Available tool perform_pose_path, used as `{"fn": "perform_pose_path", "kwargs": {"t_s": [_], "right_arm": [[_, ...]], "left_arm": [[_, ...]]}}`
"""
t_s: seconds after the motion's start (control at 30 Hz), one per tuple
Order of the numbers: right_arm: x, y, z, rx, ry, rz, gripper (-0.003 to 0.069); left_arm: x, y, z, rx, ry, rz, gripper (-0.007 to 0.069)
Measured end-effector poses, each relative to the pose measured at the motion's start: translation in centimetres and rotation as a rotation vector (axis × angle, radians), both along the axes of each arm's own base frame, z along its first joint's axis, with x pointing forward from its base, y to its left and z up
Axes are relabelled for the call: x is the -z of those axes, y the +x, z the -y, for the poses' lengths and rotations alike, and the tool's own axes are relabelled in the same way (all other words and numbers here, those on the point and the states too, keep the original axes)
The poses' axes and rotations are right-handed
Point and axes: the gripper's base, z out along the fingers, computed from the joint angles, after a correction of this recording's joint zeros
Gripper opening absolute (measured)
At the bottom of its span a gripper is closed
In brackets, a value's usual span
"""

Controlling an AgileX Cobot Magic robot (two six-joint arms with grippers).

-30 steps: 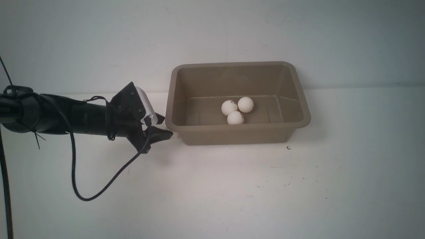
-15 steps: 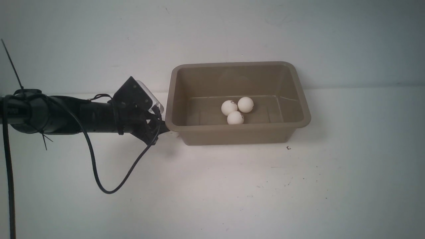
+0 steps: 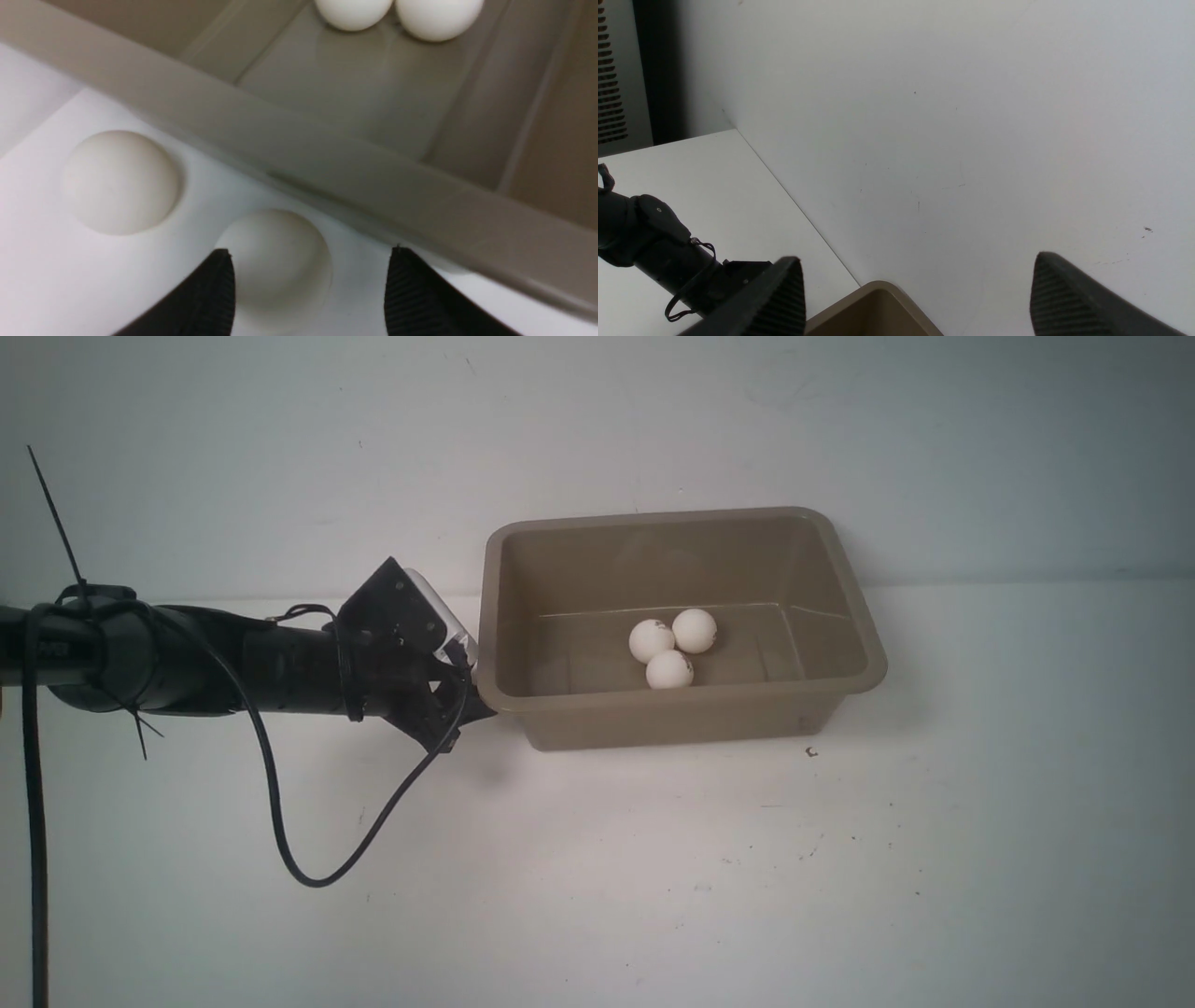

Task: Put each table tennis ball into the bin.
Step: Use the left arm to clamp the table tennis ball closest to it

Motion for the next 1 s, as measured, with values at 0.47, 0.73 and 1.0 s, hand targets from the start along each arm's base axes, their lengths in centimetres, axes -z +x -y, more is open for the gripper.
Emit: {"fn": "perform_pose_path", "kwargs": {"t_s": [0.47,0.73,1.0], "right_arm": [[0.0,0.0,0.0,-0.002,0.001,0.0,0.0589],[0.0,0.0,0.0,-0.001,0.001,0.005,0.0589],[-0.1,0.0,0.0,0.002,0.006,0.011,0.0589]], "left_arm": [[1.6,1.6,0.0,-0.031,-0.025,0.029,0.0394],[1.6,2.0,-0.1,-0.046,-0.011,0.043,0.0393],[2.8,1.9,-0.1,-0.047,-0.021,0.023,0.0334]]}}
